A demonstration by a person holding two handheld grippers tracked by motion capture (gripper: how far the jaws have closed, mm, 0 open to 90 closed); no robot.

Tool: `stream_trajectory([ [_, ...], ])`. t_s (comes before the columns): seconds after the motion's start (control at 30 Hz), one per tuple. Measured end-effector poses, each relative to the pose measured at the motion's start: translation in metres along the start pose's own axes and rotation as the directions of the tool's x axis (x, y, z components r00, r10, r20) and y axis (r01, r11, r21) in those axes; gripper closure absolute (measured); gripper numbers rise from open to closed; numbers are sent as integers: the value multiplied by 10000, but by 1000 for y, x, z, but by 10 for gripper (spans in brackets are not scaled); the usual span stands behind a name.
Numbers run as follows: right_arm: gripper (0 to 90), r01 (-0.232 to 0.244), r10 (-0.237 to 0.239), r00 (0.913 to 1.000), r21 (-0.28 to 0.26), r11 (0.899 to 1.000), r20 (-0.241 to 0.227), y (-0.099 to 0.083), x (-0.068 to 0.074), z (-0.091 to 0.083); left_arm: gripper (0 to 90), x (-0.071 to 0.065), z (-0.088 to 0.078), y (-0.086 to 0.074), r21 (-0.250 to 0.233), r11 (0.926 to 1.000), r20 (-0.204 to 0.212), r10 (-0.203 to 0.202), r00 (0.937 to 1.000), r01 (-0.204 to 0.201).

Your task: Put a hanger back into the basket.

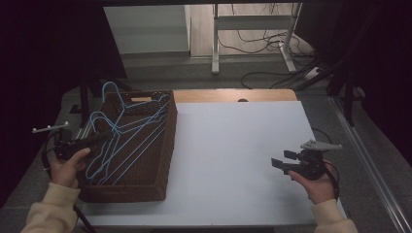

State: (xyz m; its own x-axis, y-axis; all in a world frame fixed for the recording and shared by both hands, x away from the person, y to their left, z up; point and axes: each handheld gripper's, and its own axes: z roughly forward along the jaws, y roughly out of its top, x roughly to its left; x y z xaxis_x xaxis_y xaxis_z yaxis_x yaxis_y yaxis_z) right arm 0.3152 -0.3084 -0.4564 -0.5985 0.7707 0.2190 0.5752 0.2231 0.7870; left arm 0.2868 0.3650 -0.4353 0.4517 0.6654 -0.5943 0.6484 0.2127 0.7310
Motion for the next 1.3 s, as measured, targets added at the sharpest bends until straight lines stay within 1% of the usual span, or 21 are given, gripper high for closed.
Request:
stream_trajectory([
  [0.03, 301, -23, 23, 10000, -3, 10000, -10, 0, 0, 0, 863, 1, 2, -2, 76, 10000, -5, -40, 10000, 40],
  [0.1, 301, -28, 28, 10000, -5, 10000, -16, 0, 0, 0, 862, 4, 5, -6, 273, 9996, -190, -110, 9998, 115],
  [0.17, 301, 0, 0, 10000, 11, 10000, -24, 0, 0, 1, 860, 8, 8, -10, 458, 9981, -402, -390, 9984, 408],
  [0.2, 301, 7, -7, 10000, 28, 10000, -40, 1, 0, 1, 856, 10, 9, -10, 508, 9967, -499, -609, 9969, 634],
  [0.23, 301, 9, -9, 10000, 34, 10000, -49, 1, 0, 2, 848, 10, 8, -10, 376, 9968, -594, -682, 9959, 705],
  [0.27, 301, 10, -9, 10000, 43, 10000, -48, 1, 0, 2, 817, 10, 7, -9, 304, 9969, -837, -705, 9940, 732],
  [0.3, 301, 34, -34, 10000, 47, 10000, -32, 1, 0, 2, 735, 10, 7, -7, 407, 9972, -1181, -574, 9913, 626],
  [0.33, 301, 35, -35, 10000, 46, 10000, -44, 1, 0, 2, 648, 9, 7, -6, 555, 9973, -1431, -403, 9889, 486],
  [0.37, 301, 27, -27, 10000, 39, 10000, -65, 1, -1, 2, 591, 8, 6, -7, 548, 9978, -1632, -288, 9862, 382],
  [0.4, 301, 14, -14, 10000, 24, 10000, -80, 1, -1, 2, 569, 7, 5, -7, 470, 9984, -1775, -224, 9839, 312],
  [0.47, 301, 23, -23, 9999, -16, 10000, -108, 2, -1, 1, 488, 4, 4, -7, 338, 9992, -1884, -162, 9820, 230],
  [0.5, 301, 33, -33, 9999, -22, 10000, -111, 2, -1, 1, 473, 2, 3, -7, 284, 9996, -1860, -29, 9825, 84],
  [0.57, 301, 59, -59, 9999, -6, 10000, -127, 2, 0, 1, 455, -5, 2, -7, 332, 9990, -1887, 360, 9814, -303],
  [0.63, 300, 124, -124, 9998, 1, 9999, -150, 2, 0, 1, 422, -14, 1, -6, 350, 9974, -1808, 688, 9811, -635],
  [0.7, 299, 159, -159, 9998, 15, 9999, -146, 2, 1, 1, 386, -25, 1, -6, 436, 9930, -1769, 1162, 9773, -1102],
  [0.8, 295, 178, -178, 9998, -9, 9998, -110, 3, 2, -2, 351, -42, 4, -7, 563, 9839, -1561, 1766, 9718, -1698],
  [0.9, 289, 196, -196, 9997, 1, 9998, -172, 3, 3, -2, 335, -57, 9, -9, 729, 9737, -1227, 2234, 9670, -2157],
  [1.0, 284, 253, -251, 9994, 94, 9996, -244, 3, 3, -1, 318, -69, 16, -14, 915, 9649, -801, 2535, 9640, -2461],
  [1.1, 283, 281, -277, 9987, 106, 9995, -422, 4, 3, -1, 309, -80, 25, -23, 1018, 9589, -396, 2700, 9620, -2649],
  [1.2, 282, 385, -375, 9977, 174, 9991, -556, 5, 3, 1, 304, -91, 34, -33, 1198, 9486, -53, 2955, 9553, -2928],
  [1.3, 281, 464, -445, 9968, 274, 9985, -660, 5, 4, 3, 302, -102, 40, -40, 1310, 9357, 169, 3284, 9444, -3277],
])
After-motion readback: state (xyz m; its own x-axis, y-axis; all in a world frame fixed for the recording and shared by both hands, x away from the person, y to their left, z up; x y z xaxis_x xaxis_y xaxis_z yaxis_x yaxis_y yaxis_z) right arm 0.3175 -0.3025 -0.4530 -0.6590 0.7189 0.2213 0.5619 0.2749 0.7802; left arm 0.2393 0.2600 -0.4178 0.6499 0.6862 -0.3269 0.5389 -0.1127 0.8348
